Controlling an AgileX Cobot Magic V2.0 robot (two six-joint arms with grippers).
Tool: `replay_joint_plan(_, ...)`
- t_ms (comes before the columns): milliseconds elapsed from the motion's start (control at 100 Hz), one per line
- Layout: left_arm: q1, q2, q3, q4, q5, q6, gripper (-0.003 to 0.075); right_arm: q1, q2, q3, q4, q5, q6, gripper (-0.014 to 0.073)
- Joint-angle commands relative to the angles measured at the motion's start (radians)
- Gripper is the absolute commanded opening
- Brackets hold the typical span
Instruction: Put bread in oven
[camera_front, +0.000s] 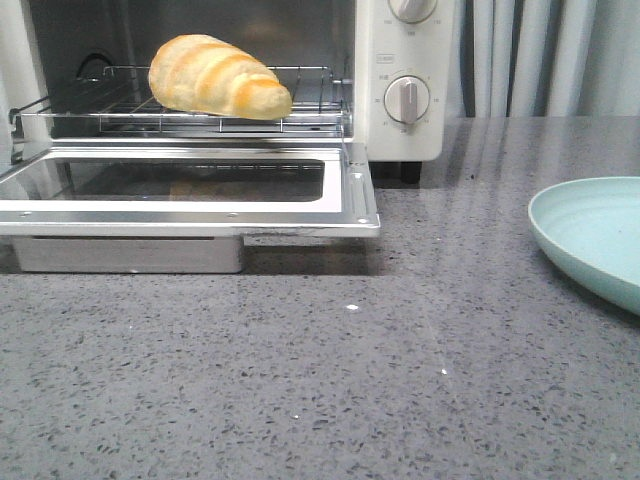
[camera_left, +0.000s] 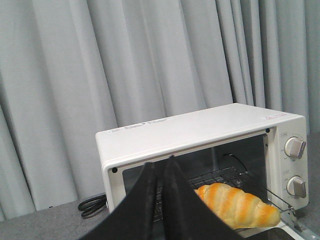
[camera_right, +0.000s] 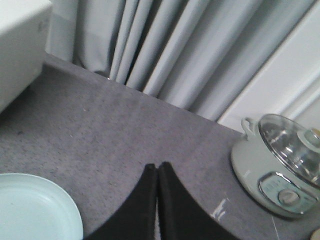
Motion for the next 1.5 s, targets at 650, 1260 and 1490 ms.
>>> replay_joint_plan(650, 0.003, 0.01, 0.004, -0.036, -0.055, -0.009, -0.002, -0.735, -0.315, 0.156, 0.193, 0.015, 0.019, -0.0044)
replay_joint_plan(1260, 0.001, 0.01, 0.156, -0.081, -0.204, -0.001, -0.002, -0.744, -0.603, 0.643, 0.683, -0.865, -0.034, -0.0044)
replay_joint_plan(1490, 0.001, 0.01, 0.221, -0.12, -0.307, -0.003, -0.002, -0.744, -0.603, 0.832, 0.707, -1.079, -0.034, -0.0044)
